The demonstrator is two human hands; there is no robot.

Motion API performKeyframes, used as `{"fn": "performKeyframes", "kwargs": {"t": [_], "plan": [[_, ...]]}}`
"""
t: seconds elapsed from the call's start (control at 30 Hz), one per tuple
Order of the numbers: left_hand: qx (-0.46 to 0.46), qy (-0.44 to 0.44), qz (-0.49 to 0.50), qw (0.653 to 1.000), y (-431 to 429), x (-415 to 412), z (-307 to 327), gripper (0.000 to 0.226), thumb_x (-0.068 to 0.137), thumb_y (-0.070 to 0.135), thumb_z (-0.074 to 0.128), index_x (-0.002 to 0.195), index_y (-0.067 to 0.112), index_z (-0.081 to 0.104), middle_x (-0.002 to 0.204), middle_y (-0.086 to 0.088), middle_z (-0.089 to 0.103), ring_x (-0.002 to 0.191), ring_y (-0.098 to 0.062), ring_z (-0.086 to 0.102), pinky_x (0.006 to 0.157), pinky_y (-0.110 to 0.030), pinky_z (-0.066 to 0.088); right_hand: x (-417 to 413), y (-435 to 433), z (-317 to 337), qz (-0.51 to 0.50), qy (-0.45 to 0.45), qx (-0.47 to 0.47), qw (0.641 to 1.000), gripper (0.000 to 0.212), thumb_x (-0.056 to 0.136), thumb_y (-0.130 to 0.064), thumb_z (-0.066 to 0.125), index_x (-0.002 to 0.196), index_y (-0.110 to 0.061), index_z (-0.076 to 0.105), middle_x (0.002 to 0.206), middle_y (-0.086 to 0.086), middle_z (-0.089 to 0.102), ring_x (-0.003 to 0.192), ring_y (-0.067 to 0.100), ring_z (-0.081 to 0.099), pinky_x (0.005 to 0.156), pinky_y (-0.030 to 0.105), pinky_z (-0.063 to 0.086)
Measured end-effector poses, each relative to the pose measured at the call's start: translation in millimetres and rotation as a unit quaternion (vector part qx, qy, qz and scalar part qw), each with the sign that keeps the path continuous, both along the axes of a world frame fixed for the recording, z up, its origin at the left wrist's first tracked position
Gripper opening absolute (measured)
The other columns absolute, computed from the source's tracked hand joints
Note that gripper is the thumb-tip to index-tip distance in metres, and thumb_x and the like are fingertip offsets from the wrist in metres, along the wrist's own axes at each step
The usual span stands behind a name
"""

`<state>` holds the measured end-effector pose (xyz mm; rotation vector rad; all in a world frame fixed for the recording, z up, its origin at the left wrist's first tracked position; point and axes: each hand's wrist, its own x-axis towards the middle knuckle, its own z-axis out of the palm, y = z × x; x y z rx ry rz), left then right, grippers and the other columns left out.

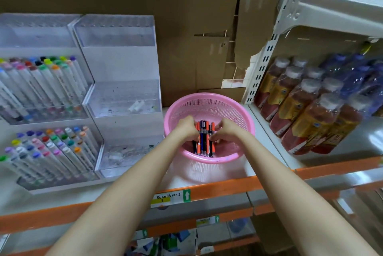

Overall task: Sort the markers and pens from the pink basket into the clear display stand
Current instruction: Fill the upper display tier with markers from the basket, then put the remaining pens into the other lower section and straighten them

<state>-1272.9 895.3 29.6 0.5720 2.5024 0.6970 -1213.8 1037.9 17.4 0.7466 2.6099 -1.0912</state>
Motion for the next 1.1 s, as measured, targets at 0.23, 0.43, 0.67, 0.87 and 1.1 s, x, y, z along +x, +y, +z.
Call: {"fn": "performKeyframes", "kwargs": {"t": [0.23, 0.43, 0.67, 0.87, 1.1], "plan": [[0.104, -0.007, 0.053, 0.993, -0.1, -0.4, 3.2, 0.055, 0.080, 0.001, 0.061, 0.130, 0.007, 0.039, 0.096, -0.009, 0.057, 0.079, -0.020, 0.059, 0.054, -0.027, 0.047, 3.9, -6.3, 8.1, -0.028, 0.052, -0.071, 0.996, 0.019, 0.080, -0.001, 0.068, 0.083, -0.013, 0.053, 0.071, 0.010, 0.064, 0.055, 0.018, 0.058, 0.056, 0.030, 0.051], [0.267, 0.045, 0.053, 0.961, -3.7, 4.1, 9.7, 0.047, 0.087, 0.001, 0.057, 0.130, 0.015, 0.045, 0.080, 0.006, 0.051, 0.070, -0.006, 0.052, 0.062, -0.025, 0.048, 7.8, -15.9, 29.5, -0.045, 0.135, -0.198, 0.970, 0.027, 0.087, 0.005, 0.055, 0.108, -0.010, 0.047, 0.071, 0.009, 0.056, 0.052, 0.017, 0.053, 0.051, 0.030, 0.049], [0.343, 0.143, 0.032, 0.928, -24.7, 18.3, 29.8, 0.037, 0.089, 0.003, 0.059, 0.124, 0.013, 0.055, 0.095, 0.005, 0.061, 0.078, -0.001, 0.058, 0.075, -0.014, 0.048, 14.8, -32.9, 48.1, -0.026, 0.234, -0.191, 0.953, 0.026, 0.086, 0.000, 0.058, 0.109, -0.011, 0.052, 0.088, 0.017, 0.061, 0.068, 0.022, 0.062, 0.073, 0.045, 0.060], [0.413, 0.177, 0.029, 0.893, -59.6, 26.8, 55.5, 0.029, 0.088, 0.001, 0.059, 0.114, 0.013, 0.055, 0.090, 0.013, 0.061, 0.081, 0.003, 0.060, 0.073, -0.007, 0.046, 19.5, -66.2, 75.1, -0.009, 0.309, -0.180, 0.934, 0.023, 0.089, -0.003, 0.061, 0.110, -0.007, 0.052, 0.087, 0.010, 0.058, 0.071, 0.022, 0.064, 0.062, 0.033, 0.059], [0.453, 0.197, 0.049, 0.868, -107.9, 30.6, 79.9, 0.026, 0.088, 0.002, 0.060, 0.104, 0.021, 0.052, 0.086, 0.015, 0.061, 0.076, 0.004, 0.061, 0.074, -0.017, 0.051, 16.4, -117.8, 98.5, 0.029, 0.371, -0.132, 0.919, 0.021, 0.088, -0.002, 0.063, 0.106, -0.006, 0.052, 0.097, 0.015, 0.062, 0.081, 0.028, 0.066, 0.059, 0.037, 0.060]]}}
